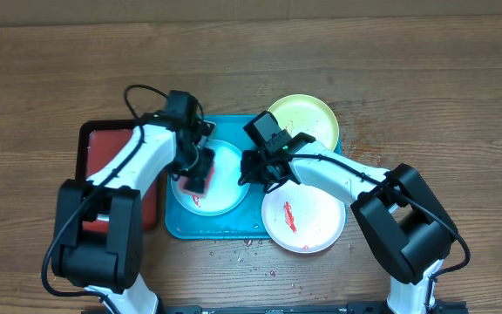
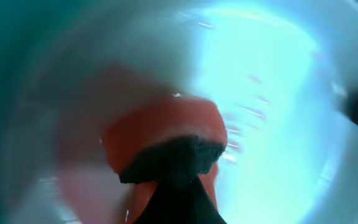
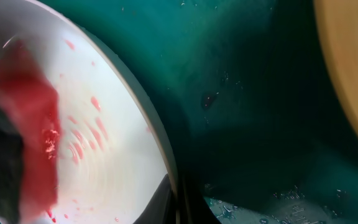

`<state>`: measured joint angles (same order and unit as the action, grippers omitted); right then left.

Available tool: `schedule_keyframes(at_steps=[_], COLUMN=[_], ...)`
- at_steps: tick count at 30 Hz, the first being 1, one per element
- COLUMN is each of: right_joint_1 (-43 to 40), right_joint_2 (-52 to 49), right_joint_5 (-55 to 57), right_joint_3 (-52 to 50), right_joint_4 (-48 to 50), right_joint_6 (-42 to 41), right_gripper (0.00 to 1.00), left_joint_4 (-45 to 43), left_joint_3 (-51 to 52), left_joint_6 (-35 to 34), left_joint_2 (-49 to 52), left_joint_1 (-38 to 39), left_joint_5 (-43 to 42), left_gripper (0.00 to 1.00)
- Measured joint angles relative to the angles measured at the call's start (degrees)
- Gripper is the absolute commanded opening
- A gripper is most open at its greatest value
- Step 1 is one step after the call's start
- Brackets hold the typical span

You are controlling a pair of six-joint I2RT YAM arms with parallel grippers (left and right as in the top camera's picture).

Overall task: Clean dirty plates on tray and stack at the side
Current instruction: 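Scrub the light blue plate with the sponge while right gripper holds it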

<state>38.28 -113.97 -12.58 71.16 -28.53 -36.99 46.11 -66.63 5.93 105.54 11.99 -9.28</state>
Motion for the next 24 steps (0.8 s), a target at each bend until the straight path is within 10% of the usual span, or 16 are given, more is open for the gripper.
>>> schedule_keyframes(at_steps=[8, 18, 24], right_joint_1=[0.0, 0.0, 0.0], right_joint_2=[0.0, -0.1, -0.2], right_joint_5=[-0.1, -0.1, -0.5], right_joint_3=[0.0, 0.0, 0.0], right_joint_4=[0.0, 0.4, 0.2], right_joint_6=[0.0, -0.3, 0.0], right_gripper=[0.04, 0.04, 0.04], left_joint_4=[-1.0, -2.8, 3.7], left_joint_3=[1.4, 1.0, 0.9], left_joint_6=[0.7, -16.8, -12.4], left_joint_2=[0.0, -0.5, -0.5], left_joint_1=[2.7, 2.6, 3.4], left_joint_5=[-12.2, 21.5, 19.8], left_gripper=[0.04, 0.04, 0.04])
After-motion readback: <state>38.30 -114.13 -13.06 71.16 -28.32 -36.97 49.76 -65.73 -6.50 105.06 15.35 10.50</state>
